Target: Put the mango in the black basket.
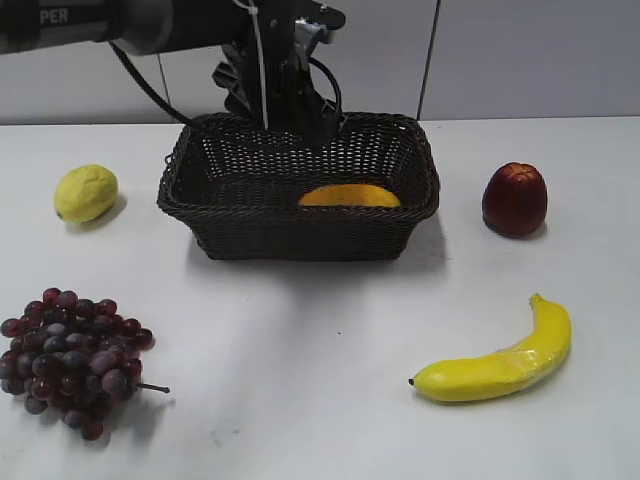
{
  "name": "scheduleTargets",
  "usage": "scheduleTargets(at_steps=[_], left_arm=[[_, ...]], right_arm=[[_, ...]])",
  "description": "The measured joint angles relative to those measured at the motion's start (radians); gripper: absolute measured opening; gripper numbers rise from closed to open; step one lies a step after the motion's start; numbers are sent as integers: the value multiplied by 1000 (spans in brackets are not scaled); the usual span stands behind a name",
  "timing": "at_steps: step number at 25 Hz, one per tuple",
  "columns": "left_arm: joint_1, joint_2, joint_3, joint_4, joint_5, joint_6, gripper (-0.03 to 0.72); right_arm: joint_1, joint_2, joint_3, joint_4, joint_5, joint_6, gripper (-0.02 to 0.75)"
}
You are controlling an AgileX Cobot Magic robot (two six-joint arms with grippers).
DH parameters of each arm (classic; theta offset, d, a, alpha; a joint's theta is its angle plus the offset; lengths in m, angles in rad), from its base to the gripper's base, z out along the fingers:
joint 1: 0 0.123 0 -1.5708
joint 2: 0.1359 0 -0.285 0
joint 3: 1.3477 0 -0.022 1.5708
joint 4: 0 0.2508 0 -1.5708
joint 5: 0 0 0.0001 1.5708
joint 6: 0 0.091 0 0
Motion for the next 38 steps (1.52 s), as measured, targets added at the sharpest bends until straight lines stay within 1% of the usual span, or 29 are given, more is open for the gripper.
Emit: scheduleTargets(at_steps=[5,7,9,15,22,24,26,28,30,34,38], left_arm=[[20,-8,-119,-2,231,2,615],[45,-22,-144,-6,316,16,608],[78,-41,-150,-6,356,32,599],[215,-129,-150,-79,376,42,577],[405,-243,-148,-105,378,49,566],[463,-282,-125,-108,378,49,566],[508,-335,-69,-108,377,55,566],[546,-393,14,-108,377,65,566],[569,-471,139,-109,375,71,566],[579,-653,412,-100,378,75,566],[579,-850,639,-98,368,75,555]], right_arm=[[0,0,0,0,0,0,566],[0,0,0,0,0,0,566],[0,0,0,0,0,0,566],[0,0,0,0,0,0,566],[0,0,0,0,0,0,566],[0,0,0,0,0,0,566],[0,0,0,0,0,0,566],[0,0,0,0,0,0,566],[0,0,0,0,0,0,566],[0,0,0,0,0,0,566],[0,0,0,0,0,0,566]])
